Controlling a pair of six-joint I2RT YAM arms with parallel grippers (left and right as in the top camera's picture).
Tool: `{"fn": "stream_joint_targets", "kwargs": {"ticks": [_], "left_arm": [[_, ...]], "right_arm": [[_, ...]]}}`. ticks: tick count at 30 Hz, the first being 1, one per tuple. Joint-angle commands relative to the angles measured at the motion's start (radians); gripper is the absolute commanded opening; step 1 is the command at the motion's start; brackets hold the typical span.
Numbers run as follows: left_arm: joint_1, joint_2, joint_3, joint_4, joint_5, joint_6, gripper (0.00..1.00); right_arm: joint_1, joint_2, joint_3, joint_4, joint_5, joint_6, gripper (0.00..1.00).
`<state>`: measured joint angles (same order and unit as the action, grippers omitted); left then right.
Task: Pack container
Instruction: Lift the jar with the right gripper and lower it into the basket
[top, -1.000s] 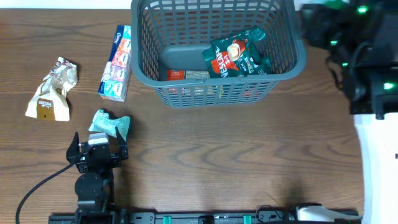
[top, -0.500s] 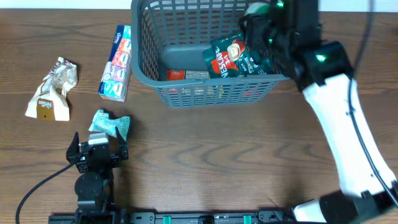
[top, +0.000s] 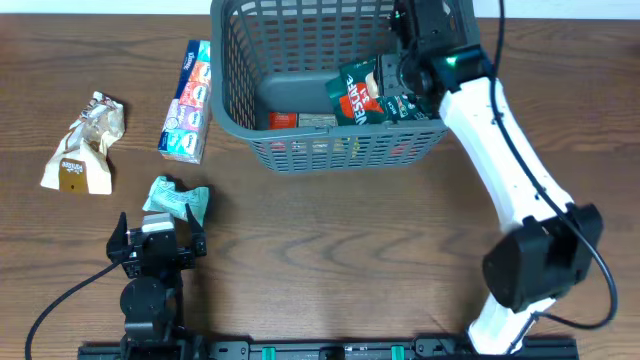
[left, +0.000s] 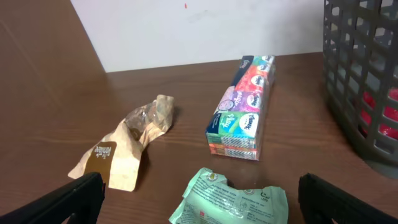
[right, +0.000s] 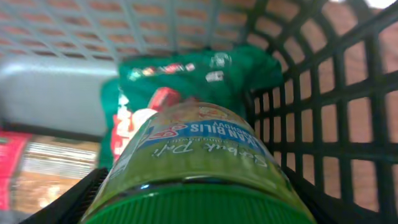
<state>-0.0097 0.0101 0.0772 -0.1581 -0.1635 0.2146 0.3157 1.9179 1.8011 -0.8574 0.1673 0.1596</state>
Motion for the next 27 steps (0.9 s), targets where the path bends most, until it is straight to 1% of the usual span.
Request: {"fn": "stream_joint_targets", "kwargs": {"ticks": [1, 8, 16, 17, 18, 19, 23, 27], "left_arm": [[-0.003, -0.006, -0.025, -0.012, -0.001, 0.01, 0.99], [-0.003, -0.006, -0.025, -0.012, -0.001, 0.01, 0.98], [-0.003, -0.006, -0.025, -0.012, -0.001, 0.01, 0.98], [-0.003, -0.006, -0.025, -0.012, -0.001, 0.01, 0.99], [-0.003, -0.006, -0.025, -0.012, -0.001, 0.01, 0.99], [-0.003, -0.006, -0.025, -0.012, -0.001, 0.01, 0.98], [-0.003, -0.006, -0.025, -0.012, -0.001, 0.01, 0.99], [-0.003, -0.006, -0.025, -0.012, -0.001, 0.01, 0.98]], "right_arm": [[-0.04, 0.024, 0.036, -0.012, 0.046, 0.016, 0.01], [-0.101, 0.052, 0.036, -0.055, 0.026, 0.019, 0.01], [-0.103, 0.052, 0.036, -0.061, 0.006, 0.0, 0.01], [-0.103, 0.052, 0.036, -0.061, 0.004, 0.0, 0.18], [-0.102, 0.052, 0.036, -0.06, 0.0, 0.0, 0.47], [-0.1, 0.052, 0.036, -0.058, -0.005, -0.001, 0.99], [-0.097, 0.051, 0.041, -0.055, -0.049, -0.035, 0.99], [-0.084, 0.051, 0.071, -0.067, -0.052, -0.039, 0.99]]}}
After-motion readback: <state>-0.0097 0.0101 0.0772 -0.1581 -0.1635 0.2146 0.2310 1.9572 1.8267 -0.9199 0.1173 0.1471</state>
